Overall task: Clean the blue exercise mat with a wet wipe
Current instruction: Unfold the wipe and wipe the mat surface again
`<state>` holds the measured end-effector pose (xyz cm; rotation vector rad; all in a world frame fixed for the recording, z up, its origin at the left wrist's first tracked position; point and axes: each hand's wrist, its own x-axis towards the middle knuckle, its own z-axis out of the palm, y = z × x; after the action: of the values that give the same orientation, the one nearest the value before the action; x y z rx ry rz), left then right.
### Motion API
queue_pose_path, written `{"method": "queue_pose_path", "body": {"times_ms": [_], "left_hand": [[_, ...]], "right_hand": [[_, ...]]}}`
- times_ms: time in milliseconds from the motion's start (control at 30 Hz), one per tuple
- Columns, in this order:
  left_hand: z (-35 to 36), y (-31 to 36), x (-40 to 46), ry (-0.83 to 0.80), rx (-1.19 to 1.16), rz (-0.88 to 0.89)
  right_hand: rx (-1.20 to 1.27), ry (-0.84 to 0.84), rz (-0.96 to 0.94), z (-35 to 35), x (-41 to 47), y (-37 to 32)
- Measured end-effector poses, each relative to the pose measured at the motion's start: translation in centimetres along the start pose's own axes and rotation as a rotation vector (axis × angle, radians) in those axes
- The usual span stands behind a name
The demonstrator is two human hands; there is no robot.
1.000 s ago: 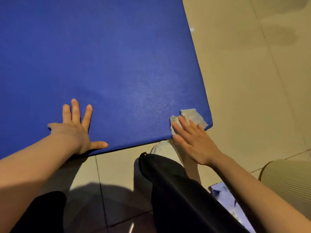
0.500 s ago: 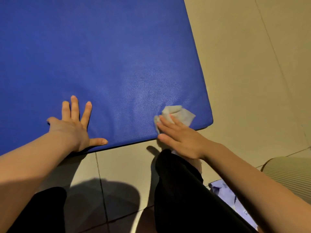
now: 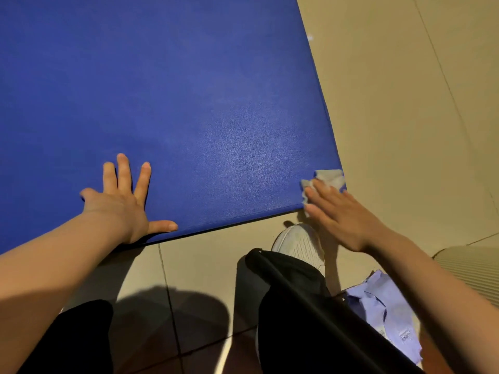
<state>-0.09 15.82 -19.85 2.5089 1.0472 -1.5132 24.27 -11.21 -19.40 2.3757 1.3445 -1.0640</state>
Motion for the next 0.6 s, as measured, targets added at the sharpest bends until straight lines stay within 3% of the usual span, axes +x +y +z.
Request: {"method": "queue_pose_path", "body": {"times_ms": [167,267,467,533,600], "left_hand": [[0.4,-0.1,0.2,0.014,-0.01,0.008],[0.6,-0.1,0.5,0.03,-0.026,0.013],[2.3,-1.1,0.9,0.185,-0.092,0.109],[3.5,-3.4,1.4,0.311,-0.106,0.217],[3.8,-6.1,1.8,0.4,-0.071,0.351]], "right_hand": [[0.17,0.051,0.085,0.8,-0.6,-0.8],[0.162,0.075,-0.149,1.4,0.5,-4.3],[-0.098,-0.046,-0.671,2.1,4.0,-14.8],[-0.259,0.032,-0.709,2.1,5.7,-14.4],[-0.228,0.181,-0.569,1.2,7.1,-12.1]]}}
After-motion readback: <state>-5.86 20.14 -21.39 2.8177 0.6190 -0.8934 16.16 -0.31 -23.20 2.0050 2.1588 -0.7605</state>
